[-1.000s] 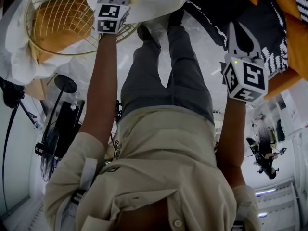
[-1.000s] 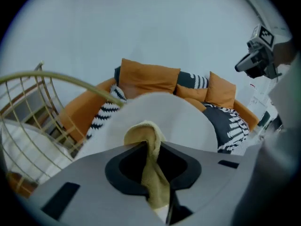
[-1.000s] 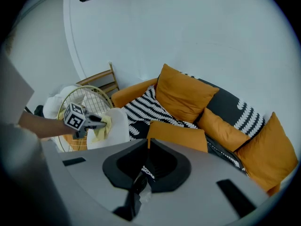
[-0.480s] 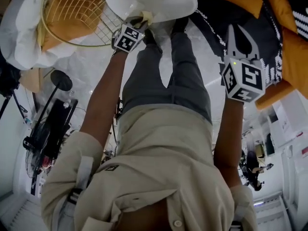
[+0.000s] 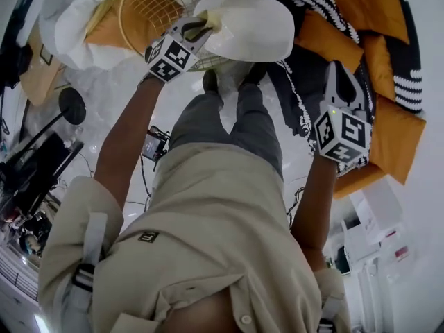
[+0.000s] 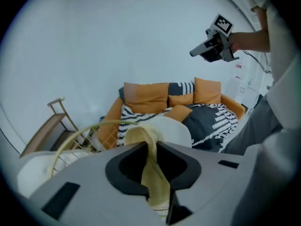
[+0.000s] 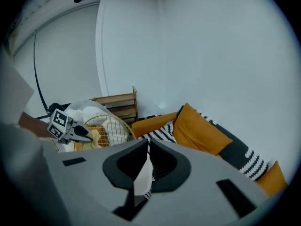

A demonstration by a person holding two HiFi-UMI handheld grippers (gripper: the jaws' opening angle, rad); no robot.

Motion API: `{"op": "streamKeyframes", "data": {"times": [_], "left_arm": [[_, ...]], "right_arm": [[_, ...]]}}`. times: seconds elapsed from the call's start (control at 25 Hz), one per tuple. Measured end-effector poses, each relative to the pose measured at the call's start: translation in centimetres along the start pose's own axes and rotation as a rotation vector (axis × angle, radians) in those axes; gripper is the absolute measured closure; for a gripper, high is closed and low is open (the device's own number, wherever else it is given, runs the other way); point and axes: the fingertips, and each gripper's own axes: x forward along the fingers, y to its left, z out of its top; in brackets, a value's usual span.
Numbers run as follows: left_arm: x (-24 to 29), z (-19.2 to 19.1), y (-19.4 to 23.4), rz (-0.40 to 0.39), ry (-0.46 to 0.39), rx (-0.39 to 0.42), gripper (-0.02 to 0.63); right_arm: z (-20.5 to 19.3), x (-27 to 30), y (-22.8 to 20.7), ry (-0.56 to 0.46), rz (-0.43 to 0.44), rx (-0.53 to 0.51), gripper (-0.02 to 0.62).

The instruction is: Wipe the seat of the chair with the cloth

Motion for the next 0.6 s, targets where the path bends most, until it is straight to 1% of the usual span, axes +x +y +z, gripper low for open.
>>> {"op": "streamKeyframes", "data": {"times": [0.16, 0.24, 0.32, 0.48, 0.56, 0.6], "left_arm": [[-7.9, 6.2, 3.1, 0.124, -0.134, 0.042, 0.528], [-12.1, 8.5, 3.9, 0.173, -0.199, 0.042, 0.528], [-16.4, 10.6, 4.4, 0.218, -0.27, 0.02, 0.528], [-25.3, 13.5, 5.8, 0.334, -0.438, -0.071, 0.528], [-29.3, 14.5, 6.2, 0.392, -0.498, -0.075, 0.528], [-31.2, 15.1, 6.1, 0.408, -0.526, -0.077, 0.528]], "right_arm": [[5.0, -2.6, 1.2, -0.091, 0.022, -0.024, 0.568], [7.0, -4.2, 2.3, -0.13, 0.043, -0.026, 0.568], [8.9, -6.1, 3.2, -0.171, 0.061, -0.033, 0.568], [11.9, -10.2, 5.5, -0.247, 0.095, -0.102, 0.569], [13.3, -12.0, 6.9, -0.285, 0.121, -0.129, 0.569], [14.0, -12.9, 7.6, -0.304, 0.135, -0.133, 0.569]]}}
